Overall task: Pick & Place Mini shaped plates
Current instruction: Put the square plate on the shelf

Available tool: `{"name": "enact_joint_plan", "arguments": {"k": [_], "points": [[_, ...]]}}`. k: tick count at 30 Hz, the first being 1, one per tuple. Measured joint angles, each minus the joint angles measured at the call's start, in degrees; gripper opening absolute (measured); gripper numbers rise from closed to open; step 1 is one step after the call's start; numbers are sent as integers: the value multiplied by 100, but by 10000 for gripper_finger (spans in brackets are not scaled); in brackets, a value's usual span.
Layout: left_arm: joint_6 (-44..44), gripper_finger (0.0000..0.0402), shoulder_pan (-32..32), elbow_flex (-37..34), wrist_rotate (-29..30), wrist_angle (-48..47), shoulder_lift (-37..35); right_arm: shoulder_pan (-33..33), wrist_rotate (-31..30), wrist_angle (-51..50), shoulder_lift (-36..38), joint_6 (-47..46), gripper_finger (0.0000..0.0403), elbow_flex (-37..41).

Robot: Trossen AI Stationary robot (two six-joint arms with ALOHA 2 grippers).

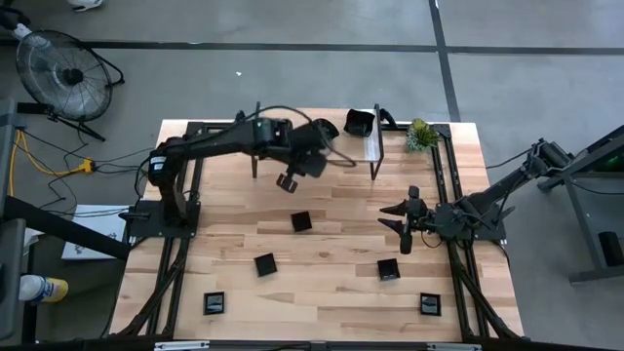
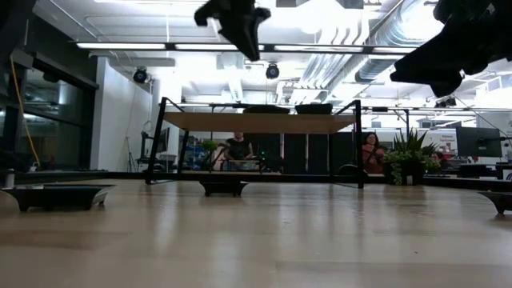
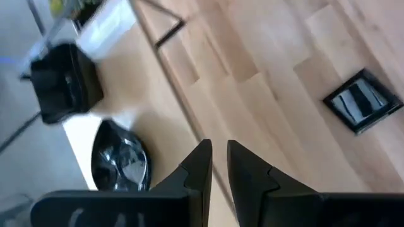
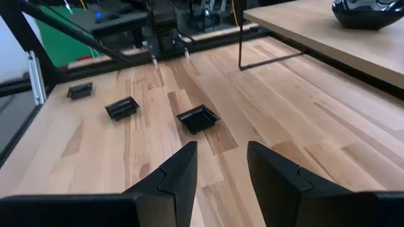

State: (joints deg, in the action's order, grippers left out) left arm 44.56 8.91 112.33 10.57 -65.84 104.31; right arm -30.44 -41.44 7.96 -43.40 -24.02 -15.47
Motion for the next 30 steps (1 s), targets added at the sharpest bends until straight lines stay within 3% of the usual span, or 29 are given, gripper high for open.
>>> {"name": "enact_joint_plan", "arguments": {"k": [5, 10, 17, 22, 30], "points": [[-138, 46, -512, 0, 264, -8, -2, 0, 50, -1300, 1, -440, 134, -561], [-219, 46, -944, 0, 420, -36, -2, 0, 493, -2555, -2, -1123, 134, -1077], [-553, 46, -1369, -207, 808, -111, -150, 0, 782, -3062, -2, -1500, 134, -1267], [-1138, 46, -1564, -1301, 868, 271, -628, 0, 749, -3062, -4, -1500, 134, -1267], [-2285, 46, -1914, -3791, 804, 2132, -1562, 0, 699, -3046, -6, -1467, 134, -1267]]}}
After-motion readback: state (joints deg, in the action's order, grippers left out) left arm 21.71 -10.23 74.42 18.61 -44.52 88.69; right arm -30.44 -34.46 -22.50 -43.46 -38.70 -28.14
